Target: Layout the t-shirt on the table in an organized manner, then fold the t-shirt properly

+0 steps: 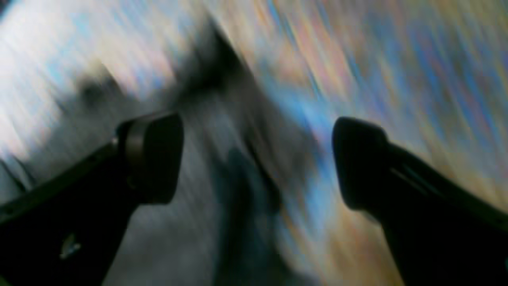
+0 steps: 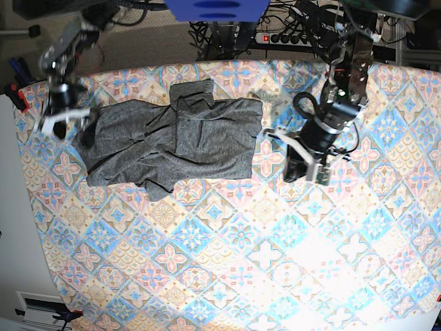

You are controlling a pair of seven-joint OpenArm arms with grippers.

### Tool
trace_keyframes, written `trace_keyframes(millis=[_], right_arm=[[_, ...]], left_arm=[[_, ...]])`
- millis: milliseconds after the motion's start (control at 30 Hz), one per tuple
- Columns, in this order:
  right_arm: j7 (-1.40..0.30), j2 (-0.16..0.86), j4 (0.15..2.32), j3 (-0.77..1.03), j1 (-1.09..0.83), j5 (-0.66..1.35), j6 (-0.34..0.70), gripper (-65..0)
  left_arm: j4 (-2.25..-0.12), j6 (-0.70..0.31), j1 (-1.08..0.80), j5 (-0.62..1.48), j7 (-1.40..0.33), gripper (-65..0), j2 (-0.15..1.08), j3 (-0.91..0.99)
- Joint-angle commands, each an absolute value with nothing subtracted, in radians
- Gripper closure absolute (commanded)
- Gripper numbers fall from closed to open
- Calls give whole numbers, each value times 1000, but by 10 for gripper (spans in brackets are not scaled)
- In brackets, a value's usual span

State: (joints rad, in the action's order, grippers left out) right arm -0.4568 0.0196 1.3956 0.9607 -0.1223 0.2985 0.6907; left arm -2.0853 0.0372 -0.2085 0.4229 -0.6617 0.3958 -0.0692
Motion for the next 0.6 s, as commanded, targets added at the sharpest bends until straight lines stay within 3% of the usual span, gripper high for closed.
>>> trace_keyframes(millis=[0,100,300,567], right_arm=[[-441,31,1380,966,-119,314,698,-562],[-453,31,1294,966,-94,323,698,-562],[-591,105,1156,1061,36,377,698,-562],[-602,133,1084,1073,67,377,698,-562]], left_arm=[[-2111,35,-213,424,-638,0,403,-41],[-2111,27,-242,424,-638,0,403,13],[-2111,-84,-291,424,-638,0,397,154],[-2111,-127,-315,424,-642,0,395,269]])
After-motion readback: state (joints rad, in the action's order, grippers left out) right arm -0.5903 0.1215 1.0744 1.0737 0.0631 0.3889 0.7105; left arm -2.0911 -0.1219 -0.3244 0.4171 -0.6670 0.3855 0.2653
